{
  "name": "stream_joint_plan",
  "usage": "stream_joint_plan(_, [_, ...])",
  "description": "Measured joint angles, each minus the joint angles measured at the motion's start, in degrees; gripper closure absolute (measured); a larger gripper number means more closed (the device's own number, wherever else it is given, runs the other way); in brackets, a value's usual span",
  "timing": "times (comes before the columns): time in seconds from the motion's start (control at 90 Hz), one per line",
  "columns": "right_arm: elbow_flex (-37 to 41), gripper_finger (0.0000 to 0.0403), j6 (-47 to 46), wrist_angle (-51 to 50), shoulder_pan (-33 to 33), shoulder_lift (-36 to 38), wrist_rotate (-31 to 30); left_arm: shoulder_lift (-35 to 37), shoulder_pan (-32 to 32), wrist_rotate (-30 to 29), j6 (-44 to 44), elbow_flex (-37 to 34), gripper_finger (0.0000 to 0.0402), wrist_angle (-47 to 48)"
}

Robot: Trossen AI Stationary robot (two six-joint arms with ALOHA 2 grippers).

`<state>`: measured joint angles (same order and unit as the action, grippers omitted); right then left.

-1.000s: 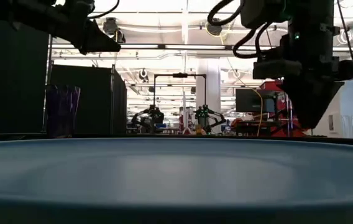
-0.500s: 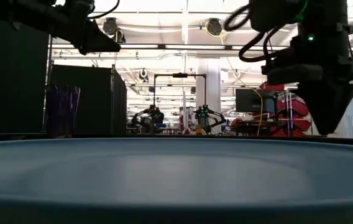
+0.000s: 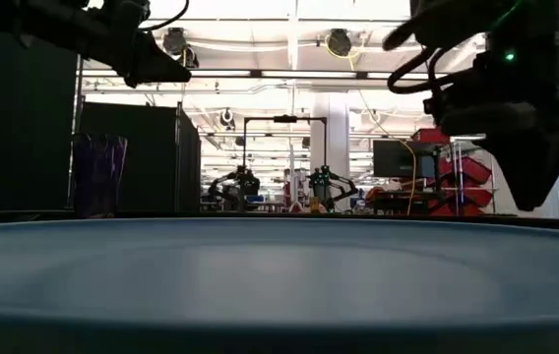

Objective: Set table place
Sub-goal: Move the table knife to the right of the table mat

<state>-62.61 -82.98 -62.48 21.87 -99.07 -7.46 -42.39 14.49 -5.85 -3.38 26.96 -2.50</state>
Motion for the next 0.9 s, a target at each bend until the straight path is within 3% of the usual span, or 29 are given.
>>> stream_joint_plan(0.222, [0.0,0.0325,-2.0,5.5,0.0,0.0,0.0,0.0,0.0,0.0,0.0,0.0,0.0359,0.0])
stream_joint_plan(0.611, [0.0,0.0243,-0.5,6.5,0.0,0.0,-0.5,0.0,0.0,0.0,0.0,0.0,0.0359,-0.1])
stream_joint_plan(0.9, [0.0,0.0246,-0.4,6.5,0.0,0.0,-0.6,0.0,0.0,0.0,0.0,0.0,0.0359,0.0])
